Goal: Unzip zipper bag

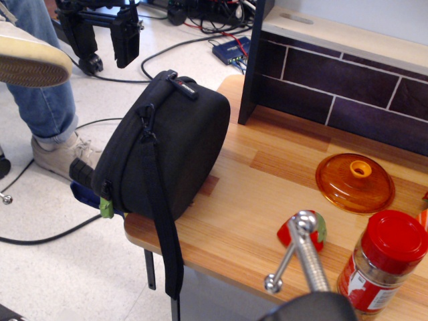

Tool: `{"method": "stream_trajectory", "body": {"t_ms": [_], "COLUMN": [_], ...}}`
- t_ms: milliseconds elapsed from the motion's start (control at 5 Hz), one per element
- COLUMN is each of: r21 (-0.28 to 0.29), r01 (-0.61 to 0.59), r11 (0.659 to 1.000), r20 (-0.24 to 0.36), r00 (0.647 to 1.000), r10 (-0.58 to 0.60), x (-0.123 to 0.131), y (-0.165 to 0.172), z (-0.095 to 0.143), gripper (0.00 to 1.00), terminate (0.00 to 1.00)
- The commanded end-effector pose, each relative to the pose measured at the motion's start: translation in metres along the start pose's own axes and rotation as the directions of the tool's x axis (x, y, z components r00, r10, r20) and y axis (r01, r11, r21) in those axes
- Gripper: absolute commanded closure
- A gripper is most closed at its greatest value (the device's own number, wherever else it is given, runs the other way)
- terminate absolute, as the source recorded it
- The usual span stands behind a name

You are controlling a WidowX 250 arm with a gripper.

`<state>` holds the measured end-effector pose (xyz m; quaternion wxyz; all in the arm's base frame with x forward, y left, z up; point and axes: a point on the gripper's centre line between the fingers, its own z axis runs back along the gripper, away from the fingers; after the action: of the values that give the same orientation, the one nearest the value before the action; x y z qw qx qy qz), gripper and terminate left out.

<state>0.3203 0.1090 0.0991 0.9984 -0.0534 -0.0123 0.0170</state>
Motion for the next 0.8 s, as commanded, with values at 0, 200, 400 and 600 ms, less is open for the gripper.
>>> {"method": "stream_trajectory", "body": {"t_ms": [0,200,400,600], "r21": [0.0,-0.007,-0.025,-0.045], "r01": [0.0,0.086,0.168,0.237], "r11": [1.0,0.996,0.986,0.971], "r20": [0.0,0.027,0.059,0.066], "r00": [1.0,0.996,0.984,0.97], "r10": [0.0,-0.085,-0.166,-0.234], "x": [0.0,-0.037,-0.074,-0.11], "y": [0.0,-0.015,-0.025,-0.041], "z": [0.0,0.005,0.011,0.003], "gripper": [0.0,0.0,0.0,0.0], "terminate": [0.0,0.0,0.0,0.0]}}
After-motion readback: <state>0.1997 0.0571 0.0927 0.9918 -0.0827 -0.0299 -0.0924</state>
